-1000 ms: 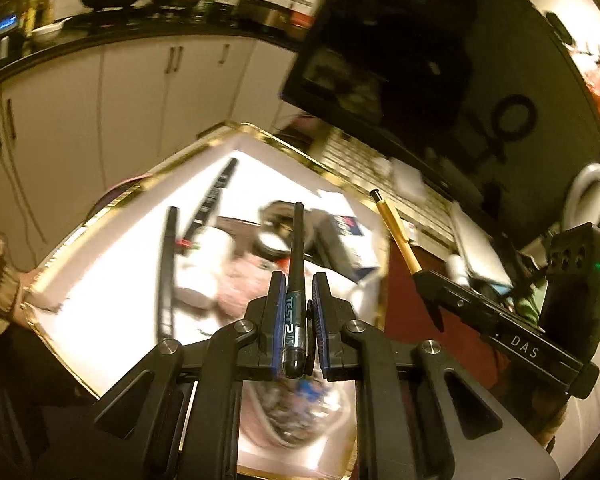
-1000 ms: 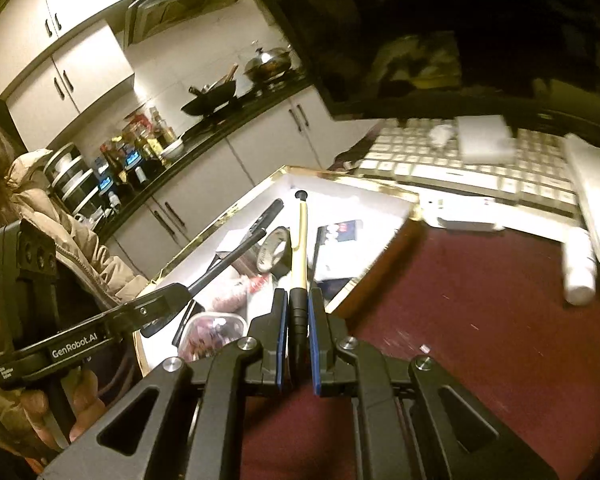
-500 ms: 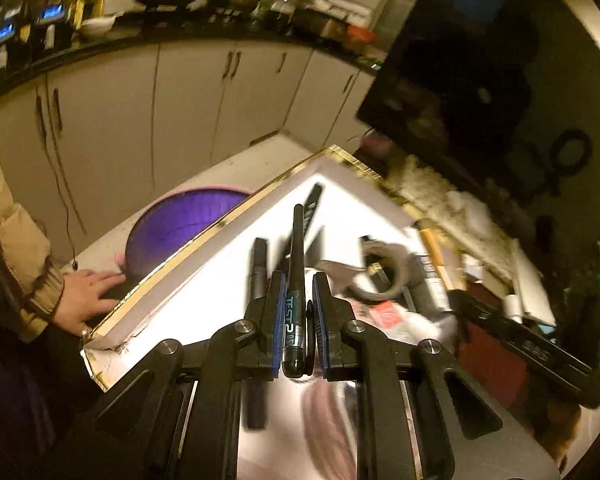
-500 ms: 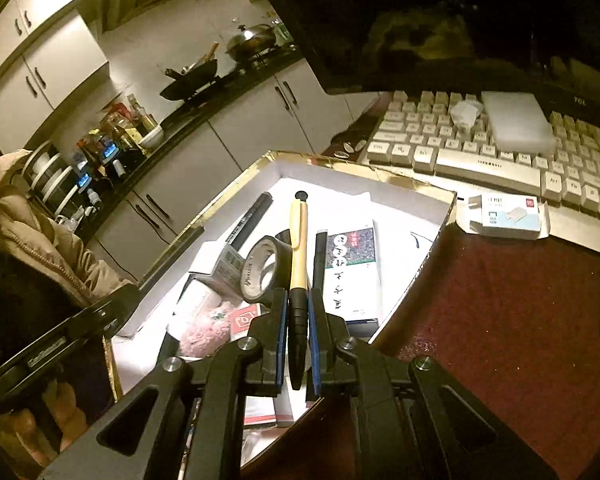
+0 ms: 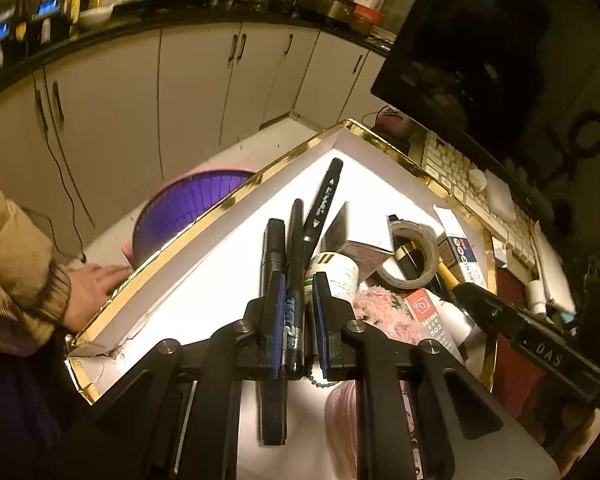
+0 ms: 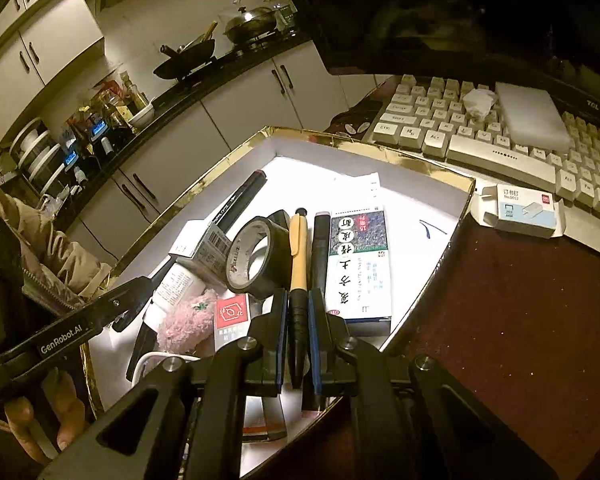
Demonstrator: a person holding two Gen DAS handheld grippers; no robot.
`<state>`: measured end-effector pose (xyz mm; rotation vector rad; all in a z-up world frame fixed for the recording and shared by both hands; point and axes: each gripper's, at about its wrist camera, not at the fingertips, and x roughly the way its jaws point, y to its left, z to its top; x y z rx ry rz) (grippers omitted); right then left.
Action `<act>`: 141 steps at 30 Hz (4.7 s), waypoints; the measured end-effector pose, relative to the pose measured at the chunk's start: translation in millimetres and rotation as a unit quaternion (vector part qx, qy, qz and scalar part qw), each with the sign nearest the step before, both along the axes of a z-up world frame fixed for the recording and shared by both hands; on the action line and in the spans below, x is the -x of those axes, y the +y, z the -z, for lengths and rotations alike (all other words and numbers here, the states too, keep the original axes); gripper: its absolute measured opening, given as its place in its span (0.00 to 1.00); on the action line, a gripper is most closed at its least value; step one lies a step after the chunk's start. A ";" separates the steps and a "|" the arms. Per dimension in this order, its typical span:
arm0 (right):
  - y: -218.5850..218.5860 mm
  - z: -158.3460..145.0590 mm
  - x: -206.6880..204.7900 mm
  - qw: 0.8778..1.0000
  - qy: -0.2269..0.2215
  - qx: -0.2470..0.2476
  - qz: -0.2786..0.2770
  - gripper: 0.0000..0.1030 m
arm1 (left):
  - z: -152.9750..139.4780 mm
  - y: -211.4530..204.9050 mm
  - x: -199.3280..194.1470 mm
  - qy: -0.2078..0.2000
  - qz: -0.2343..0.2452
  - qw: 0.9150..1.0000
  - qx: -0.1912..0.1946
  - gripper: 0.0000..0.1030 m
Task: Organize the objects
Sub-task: 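Carry the black pen with the left tool while the right tool carries the gold pen to the tray, then open both tools over the tray to drop the pens and withdraw, then grasp the white pill bottle on the desk with the right tool, then grasp the small white barcode box with the left tool while the right tool holds the bottle, then carry the box with the left tool while the right tool carries the bottle to the tray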
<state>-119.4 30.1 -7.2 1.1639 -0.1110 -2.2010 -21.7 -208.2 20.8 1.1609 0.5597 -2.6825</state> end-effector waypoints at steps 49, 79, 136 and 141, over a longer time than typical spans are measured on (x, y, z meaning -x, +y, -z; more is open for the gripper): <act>229.8 13.8 -20.0 0.968 0.001 -0.012 0.252 0.29 | -25.1 191.7 31.0 0.028 0.232 0.972 -0.032 0.50; 233.8 29.7 -51.5 0.983 -0.006 0.081 0.162 0.29 | -4.3 280.7 213.9 -0.076 0.374 0.897 0.223 0.55; 204.5 21.7 -58.5 0.991 -0.016 0.095 0.095 0.29 | -32.3 141.4 -9.6 0.023 0.213 0.975 -0.062 0.13; 189.2 7.2 -58.5 0.991 -0.008 0.101 0.091 0.29 | -36.9 115.8 -7.7 0.031 0.194 0.978 -0.069 0.13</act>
